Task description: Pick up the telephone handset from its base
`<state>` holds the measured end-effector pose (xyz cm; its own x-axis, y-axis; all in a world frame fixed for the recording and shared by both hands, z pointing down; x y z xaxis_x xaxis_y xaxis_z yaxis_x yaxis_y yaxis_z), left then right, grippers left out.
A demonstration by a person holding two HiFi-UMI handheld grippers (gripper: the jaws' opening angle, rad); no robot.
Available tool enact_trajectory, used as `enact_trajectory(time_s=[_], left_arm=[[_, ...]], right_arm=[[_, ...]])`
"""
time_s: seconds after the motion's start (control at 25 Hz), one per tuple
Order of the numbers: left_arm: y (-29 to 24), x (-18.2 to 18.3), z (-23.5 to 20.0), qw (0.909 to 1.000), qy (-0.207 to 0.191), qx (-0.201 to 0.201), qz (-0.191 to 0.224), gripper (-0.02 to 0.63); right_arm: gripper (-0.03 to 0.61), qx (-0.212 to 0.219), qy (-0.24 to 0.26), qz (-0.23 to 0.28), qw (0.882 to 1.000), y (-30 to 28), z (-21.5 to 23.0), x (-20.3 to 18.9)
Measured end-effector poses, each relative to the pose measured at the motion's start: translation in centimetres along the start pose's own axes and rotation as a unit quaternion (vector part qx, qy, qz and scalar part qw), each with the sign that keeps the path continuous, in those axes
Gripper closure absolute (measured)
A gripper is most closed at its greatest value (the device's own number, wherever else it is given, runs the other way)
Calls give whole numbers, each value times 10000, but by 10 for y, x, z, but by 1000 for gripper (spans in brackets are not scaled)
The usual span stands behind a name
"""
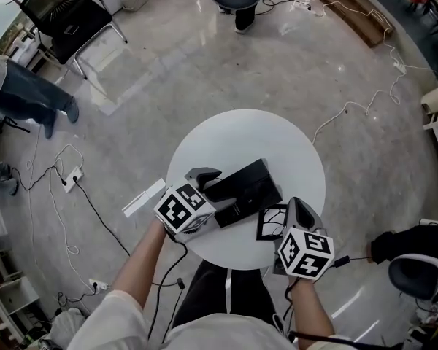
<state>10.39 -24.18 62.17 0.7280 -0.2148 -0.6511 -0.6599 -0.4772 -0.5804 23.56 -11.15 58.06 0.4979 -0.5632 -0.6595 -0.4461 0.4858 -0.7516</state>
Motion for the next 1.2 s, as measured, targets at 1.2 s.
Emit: enact_trajectory(time_s=[1.2], left_arm=[[-26,14,0,9939,-33,-877,-667,342]], right_arm=[[555,-160,-255,-158,9994,-2,11,-9]])
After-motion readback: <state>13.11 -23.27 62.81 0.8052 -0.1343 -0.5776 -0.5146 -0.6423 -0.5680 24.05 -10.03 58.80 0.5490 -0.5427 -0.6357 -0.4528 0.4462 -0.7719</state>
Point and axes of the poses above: the fingertips, and each gripper's own axes: y backward along the fingers, z to its right, x out of its top, the point moved 3 cm from there along y, backward along the fingers, and after that the axes turned 13 degrees about -x, right-handed, at the moved point
